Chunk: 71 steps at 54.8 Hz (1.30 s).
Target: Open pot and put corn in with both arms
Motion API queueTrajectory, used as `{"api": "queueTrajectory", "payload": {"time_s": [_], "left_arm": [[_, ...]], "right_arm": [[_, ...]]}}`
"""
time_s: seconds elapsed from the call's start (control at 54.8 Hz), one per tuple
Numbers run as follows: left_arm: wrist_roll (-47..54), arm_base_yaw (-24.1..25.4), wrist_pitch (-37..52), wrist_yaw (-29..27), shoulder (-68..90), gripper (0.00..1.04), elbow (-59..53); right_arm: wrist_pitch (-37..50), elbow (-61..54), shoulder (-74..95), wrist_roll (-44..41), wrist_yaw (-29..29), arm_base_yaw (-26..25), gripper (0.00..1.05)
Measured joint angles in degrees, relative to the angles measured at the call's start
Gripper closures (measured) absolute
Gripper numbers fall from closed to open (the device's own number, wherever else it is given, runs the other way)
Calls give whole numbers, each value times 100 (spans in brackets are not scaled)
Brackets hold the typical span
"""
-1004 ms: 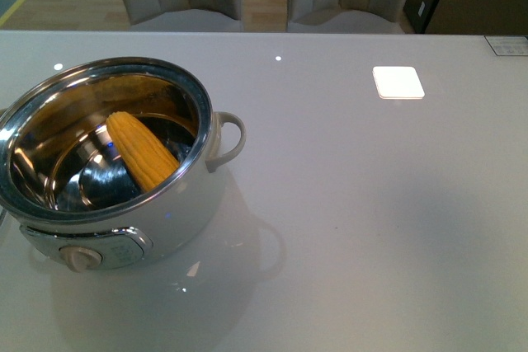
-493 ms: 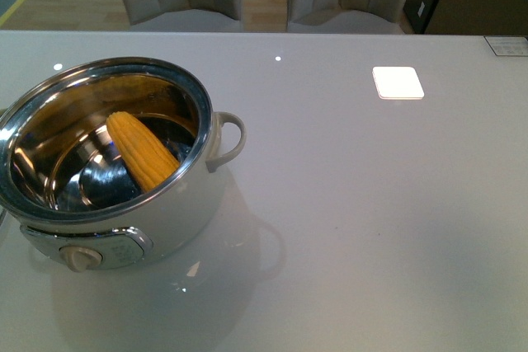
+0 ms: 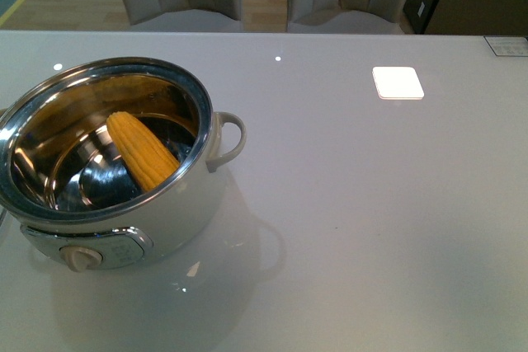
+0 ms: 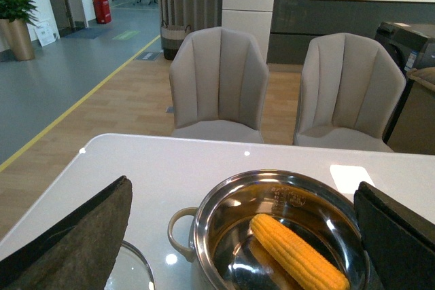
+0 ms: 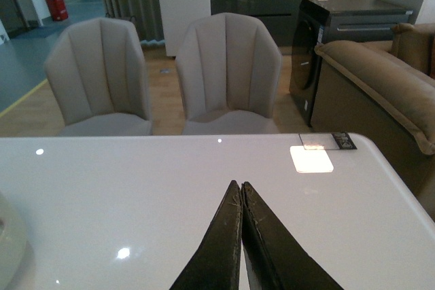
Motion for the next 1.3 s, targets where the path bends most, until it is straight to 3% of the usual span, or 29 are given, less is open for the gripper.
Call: {"api": "queueTrajectory", "payload": {"time_s": [0.475, 0.584, 0.95, 1.187, 1.297], "left_arm": [[2, 0, 0, 0, 0, 7, 0], [0, 2, 0, 0, 0, 7, 0], [2, 2, 0, 0, 0, 7, 0], [2, 0, 0, 2, 0, 7, 0], [2, 2, 0, 2, 0, 7, 0]], "right_arm": [[-769, 0, -769, 0, 0, -2, 103], [-1685, 2, -1554, 0, 9, -2, 103], [-1746, 2, -1714, -2, 11, -2, 103], [-1746, 2, -1716, -7, 11, -2, 59], [-1746, 2, -1716, -7, 11, -2, 33]]}}
